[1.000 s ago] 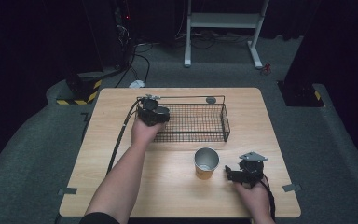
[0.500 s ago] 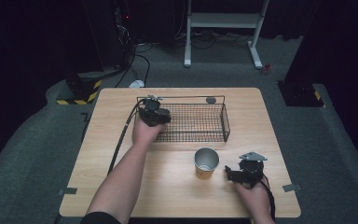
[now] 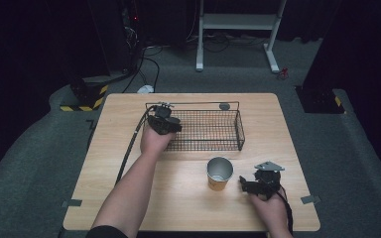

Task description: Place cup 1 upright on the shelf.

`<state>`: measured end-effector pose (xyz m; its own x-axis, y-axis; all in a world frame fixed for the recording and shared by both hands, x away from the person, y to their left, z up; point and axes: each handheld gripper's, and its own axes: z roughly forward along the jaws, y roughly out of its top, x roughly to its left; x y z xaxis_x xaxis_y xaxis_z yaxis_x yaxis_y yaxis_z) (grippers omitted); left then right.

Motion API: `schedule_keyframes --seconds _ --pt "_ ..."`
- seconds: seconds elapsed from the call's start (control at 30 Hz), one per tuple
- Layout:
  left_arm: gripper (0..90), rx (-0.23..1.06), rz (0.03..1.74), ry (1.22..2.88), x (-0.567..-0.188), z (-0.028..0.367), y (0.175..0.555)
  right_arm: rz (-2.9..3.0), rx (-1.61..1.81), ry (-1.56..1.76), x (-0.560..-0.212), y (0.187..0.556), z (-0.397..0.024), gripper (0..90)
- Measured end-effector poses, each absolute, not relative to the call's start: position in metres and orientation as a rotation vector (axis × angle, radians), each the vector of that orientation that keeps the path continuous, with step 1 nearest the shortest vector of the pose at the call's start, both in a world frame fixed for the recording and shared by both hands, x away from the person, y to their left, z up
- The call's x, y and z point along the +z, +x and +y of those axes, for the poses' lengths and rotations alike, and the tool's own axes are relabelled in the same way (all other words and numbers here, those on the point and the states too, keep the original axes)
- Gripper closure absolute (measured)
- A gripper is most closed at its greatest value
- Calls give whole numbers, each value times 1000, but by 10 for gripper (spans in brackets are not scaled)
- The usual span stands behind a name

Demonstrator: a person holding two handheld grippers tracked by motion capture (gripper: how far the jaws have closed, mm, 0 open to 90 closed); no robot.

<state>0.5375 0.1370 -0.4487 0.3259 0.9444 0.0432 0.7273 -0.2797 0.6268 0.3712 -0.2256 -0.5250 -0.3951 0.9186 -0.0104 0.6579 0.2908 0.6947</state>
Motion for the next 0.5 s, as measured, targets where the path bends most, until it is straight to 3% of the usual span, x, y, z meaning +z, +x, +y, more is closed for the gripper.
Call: schedule_keyframes --seconds 0.5 --pt "176 555 1461 2141 -448 141 536 2157 863 1413 -525 371 -226 73"
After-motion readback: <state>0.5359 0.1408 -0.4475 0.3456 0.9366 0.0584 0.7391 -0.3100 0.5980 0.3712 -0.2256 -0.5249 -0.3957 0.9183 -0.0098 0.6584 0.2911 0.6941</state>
